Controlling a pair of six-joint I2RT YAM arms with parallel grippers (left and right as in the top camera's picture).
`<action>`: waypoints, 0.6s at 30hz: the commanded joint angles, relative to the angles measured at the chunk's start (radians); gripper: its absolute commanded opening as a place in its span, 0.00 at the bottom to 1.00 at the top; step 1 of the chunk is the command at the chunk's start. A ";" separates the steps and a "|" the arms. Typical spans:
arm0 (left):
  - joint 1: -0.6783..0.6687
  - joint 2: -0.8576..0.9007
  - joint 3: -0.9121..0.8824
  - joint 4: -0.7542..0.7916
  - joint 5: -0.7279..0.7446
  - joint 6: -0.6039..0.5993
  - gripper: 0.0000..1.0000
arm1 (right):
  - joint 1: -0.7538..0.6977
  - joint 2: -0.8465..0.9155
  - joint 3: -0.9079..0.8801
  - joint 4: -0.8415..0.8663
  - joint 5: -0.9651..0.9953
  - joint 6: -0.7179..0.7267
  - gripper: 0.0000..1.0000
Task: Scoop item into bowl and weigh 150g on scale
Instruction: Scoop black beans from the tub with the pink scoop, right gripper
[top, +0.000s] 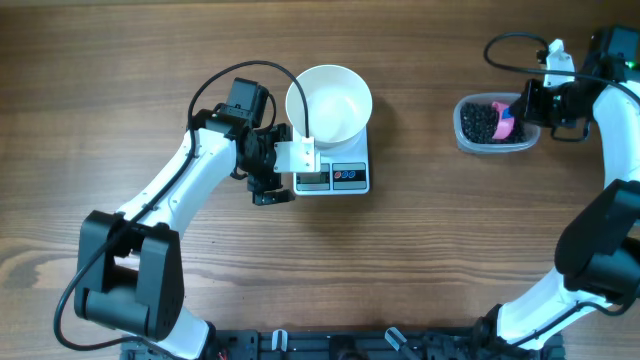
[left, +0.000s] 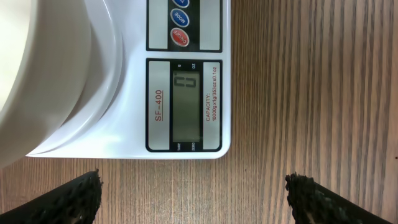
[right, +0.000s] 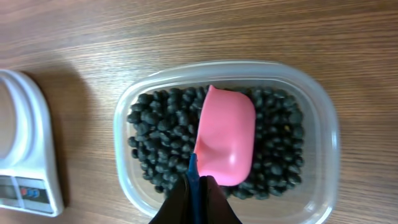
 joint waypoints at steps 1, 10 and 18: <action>0.003 0.010 -0.011 -0.001 0.020 0.019 1.00 | 0.007 0.075 -0.020 0.005 -0.070 0.020 0.04; 0.003 0.010 -0.011 -0.001 0.020 0.019 1.00 | -0.043 0.076 -0.020 -0.050 -0.082 0.075 0.04; 0.003 0.010 -0.011 -0.001 0.020 0.019 1.00 | -0.012 0.081 -0.020 -0.070 -0.082 0.149 0.04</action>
